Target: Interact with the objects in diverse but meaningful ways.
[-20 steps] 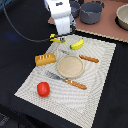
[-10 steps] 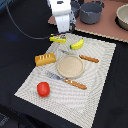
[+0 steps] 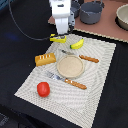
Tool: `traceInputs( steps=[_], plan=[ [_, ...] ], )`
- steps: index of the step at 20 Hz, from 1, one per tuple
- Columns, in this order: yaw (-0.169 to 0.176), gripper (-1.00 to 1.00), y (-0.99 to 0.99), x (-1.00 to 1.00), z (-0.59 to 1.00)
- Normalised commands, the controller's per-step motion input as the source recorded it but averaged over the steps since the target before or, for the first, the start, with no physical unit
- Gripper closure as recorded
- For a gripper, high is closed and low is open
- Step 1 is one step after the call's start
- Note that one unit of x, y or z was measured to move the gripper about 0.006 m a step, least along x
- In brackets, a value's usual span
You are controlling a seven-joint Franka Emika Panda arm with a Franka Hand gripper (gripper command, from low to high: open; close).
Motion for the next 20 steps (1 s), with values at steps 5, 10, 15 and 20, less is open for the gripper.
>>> traceInputs(
  steps=[5,10,15,20],
  plan=[
    [-0.051,-1.0,0.11,-0.23,-0.31],
    [-0.01,-1.0,0.22,-0.27,-0.38],
    [0.0,-1.0,0.32,-0.22,-0.39],
    [0.0,-1.0,0.27,-0.12,-0.29]
  ],
)
